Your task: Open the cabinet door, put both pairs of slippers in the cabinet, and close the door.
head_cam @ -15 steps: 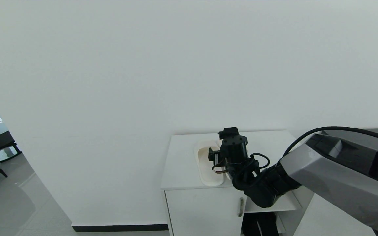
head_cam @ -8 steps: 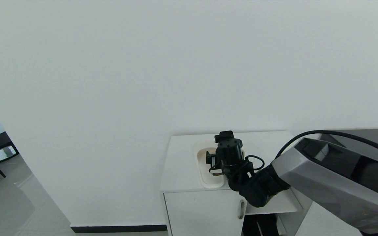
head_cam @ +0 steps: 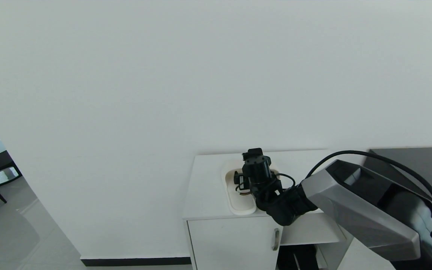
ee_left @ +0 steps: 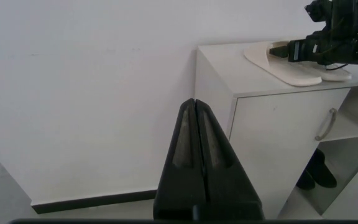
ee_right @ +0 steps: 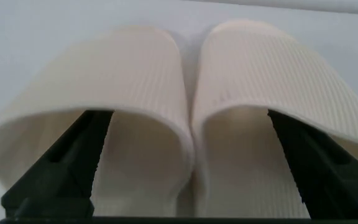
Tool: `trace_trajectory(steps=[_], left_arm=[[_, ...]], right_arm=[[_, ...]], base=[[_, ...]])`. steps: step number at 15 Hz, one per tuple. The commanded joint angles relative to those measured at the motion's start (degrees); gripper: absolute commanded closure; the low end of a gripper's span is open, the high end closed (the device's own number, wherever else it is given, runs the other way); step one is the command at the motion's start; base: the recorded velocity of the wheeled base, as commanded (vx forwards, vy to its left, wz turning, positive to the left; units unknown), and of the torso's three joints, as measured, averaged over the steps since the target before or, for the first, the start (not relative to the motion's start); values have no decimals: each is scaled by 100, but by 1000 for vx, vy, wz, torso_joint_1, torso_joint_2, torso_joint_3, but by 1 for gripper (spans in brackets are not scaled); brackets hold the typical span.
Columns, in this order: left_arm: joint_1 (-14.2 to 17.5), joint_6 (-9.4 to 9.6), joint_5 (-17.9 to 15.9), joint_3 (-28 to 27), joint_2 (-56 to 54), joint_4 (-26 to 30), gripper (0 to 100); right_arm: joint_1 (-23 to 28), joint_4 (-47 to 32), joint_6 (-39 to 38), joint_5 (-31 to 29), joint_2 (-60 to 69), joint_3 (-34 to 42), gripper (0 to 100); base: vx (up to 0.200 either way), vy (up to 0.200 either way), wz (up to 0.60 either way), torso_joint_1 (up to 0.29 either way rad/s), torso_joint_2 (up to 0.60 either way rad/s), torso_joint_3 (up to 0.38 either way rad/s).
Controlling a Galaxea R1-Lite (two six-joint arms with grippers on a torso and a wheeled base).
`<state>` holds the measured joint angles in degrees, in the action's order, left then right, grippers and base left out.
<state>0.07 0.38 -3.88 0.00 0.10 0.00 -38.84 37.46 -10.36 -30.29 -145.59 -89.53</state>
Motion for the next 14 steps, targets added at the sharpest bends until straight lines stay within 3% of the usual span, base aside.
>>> trace_trajectory(steps=[1,2,3,7,11,14], left_arm=[[1,6,1,0,-1,9,100],[1,-3,1,0,-1,0,100],[1,6,1,0,-1,0,100],[1,-3,1,0,-1,0,100],[1,-3,1,0,-1,0,100],[1,-3,1,0,-1,0,100]], right_arm=[[61,-151,-1,-3,-250,-390,0],[61,-187,-1,-3,-250,-425,0],[61,-187,-1,-3,-268,-452,100],[78,-151,-10,-12,-250,-416,100],[-27,244,-45,103,453,427,100],[-502,1132,-54,1192,1912,2589,100]], base=[[0,0,0,0,0,0],[0,0,0,0,0,0],[0,0,0,0,0,0],[0,0,0,0,0,0],[0,0,0,0,0,0],[0,0,0,0,0,0]])
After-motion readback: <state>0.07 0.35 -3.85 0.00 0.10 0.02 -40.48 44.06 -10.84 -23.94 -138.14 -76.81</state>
